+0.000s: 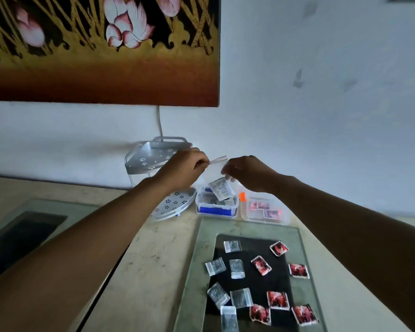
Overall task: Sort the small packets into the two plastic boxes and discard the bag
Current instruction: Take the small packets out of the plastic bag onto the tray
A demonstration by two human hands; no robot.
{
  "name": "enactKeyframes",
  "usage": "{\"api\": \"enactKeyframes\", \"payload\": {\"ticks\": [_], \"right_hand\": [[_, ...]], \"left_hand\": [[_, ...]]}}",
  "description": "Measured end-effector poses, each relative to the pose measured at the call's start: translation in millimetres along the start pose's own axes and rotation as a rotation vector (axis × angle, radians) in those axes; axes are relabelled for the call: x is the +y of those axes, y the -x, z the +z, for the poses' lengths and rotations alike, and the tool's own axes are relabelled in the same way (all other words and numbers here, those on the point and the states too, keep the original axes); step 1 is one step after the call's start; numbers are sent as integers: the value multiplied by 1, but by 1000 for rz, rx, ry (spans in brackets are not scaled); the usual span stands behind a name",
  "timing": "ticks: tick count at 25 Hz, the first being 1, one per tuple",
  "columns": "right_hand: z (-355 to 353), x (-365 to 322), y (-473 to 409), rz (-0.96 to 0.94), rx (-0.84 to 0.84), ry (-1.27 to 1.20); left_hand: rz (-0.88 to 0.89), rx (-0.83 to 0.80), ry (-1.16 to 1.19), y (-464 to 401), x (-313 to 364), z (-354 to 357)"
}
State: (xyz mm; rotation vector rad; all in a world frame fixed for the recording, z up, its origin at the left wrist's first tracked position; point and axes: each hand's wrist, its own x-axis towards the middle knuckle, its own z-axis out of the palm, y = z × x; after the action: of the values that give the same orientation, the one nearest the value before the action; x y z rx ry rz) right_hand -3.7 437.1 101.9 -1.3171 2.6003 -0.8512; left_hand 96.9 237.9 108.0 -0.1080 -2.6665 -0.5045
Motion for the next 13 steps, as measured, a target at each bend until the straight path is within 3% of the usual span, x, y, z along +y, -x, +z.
{"api": "enactKeyframes", "payload": {"ticks": [9,13], "right_hand": [[80,65,135,220,-20,-169],[127,91,194,294,-149,-74]], "left_hand": [[-85,-114,220,93,61,106],[-129,-243,256,140,78,159]]}}
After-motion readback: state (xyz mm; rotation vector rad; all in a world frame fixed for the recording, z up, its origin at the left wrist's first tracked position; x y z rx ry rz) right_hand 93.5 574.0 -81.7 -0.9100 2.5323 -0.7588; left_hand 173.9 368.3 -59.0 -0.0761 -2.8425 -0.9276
